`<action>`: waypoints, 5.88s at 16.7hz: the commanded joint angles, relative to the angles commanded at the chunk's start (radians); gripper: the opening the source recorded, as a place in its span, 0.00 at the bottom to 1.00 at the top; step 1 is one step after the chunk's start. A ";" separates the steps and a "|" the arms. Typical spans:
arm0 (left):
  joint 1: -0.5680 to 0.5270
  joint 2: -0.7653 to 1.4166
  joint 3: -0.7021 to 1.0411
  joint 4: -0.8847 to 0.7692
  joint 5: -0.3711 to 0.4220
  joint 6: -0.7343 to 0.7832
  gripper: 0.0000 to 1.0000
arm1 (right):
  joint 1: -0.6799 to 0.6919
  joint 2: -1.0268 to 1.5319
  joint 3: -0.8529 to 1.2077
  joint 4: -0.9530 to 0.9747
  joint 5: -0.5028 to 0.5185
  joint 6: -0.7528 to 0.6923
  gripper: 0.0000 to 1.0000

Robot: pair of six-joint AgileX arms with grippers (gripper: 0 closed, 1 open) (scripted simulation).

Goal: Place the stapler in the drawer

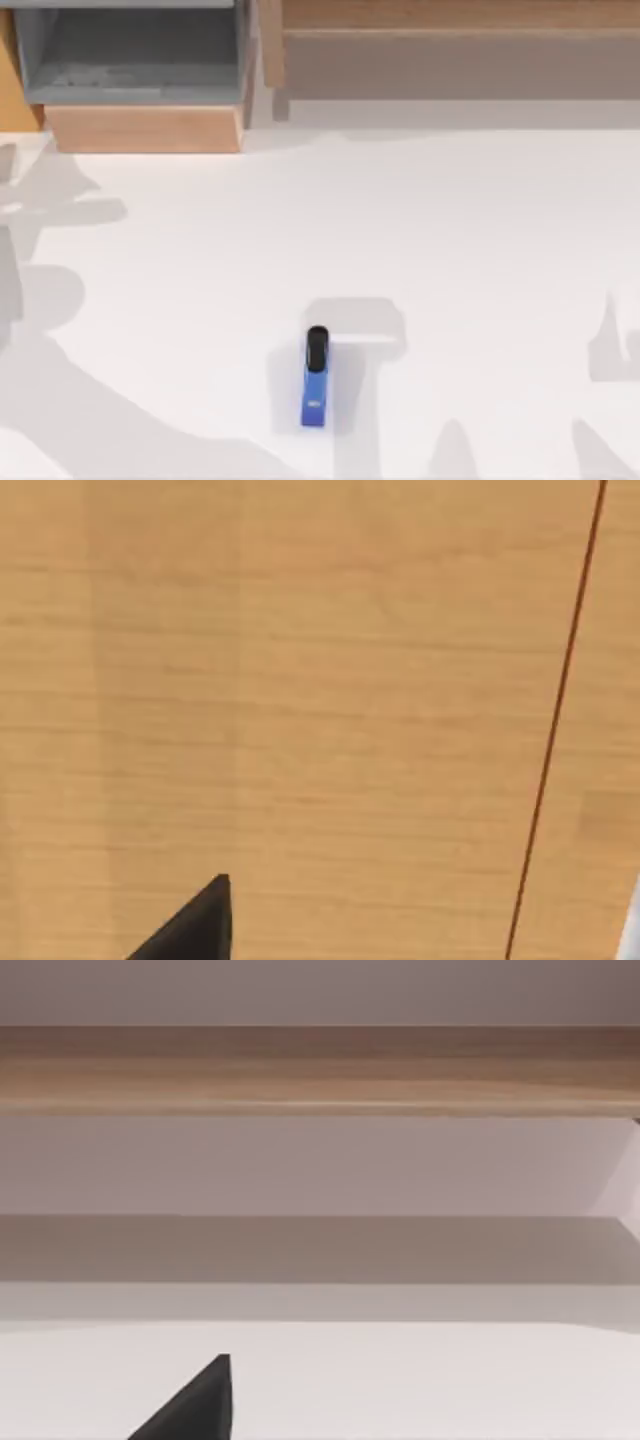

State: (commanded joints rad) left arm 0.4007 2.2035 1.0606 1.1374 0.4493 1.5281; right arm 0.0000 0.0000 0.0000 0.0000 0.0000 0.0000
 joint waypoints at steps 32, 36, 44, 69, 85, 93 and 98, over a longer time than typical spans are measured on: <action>-0.007 0.131 0.154 -0.023 -0.009 0.056 0.02 | 0.000 0.000 0.000 0.000 0.000 0.000 1.00; -0.007 0.131 0.154 -0.023 -0.009 0.056 0.00 | 0.000 0.000 0.000 0.000 0.000 0.000 1.00; 0.009 0.119 0.111 -0.007 0.002 0.055 0.00 | 0.000 0.000 0.000 0.000 0.000 0.000 1.00; 0.155 -0.082 -0.358 0.244 0.148 0.060 0.00 | 0.000 0.000 0.000 0.000 0.000 0.000 1.00; 0.283 -0.167 -0.573 0.367 0.274 0.067 0.23 | 0.000 0.000 0.000 0.000 0.000 0.000 1.00; 0.283 -0.167 -0.573 0.367 0.274 0.067 0.83 | 0.000 0.000 0.000 0.000 0.000 0.000 1.00; 0.283 -0.167 -0.573 0.367 0.274 0.067 1.00 | 0.000 0.000 0.000 0.000 0.000 0.000 1.00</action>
State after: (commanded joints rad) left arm 0.6834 2.0364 0.4875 1.5045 0.7234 1.5952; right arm 0.0000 0.0000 0.0000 0.0000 0.0000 0.0000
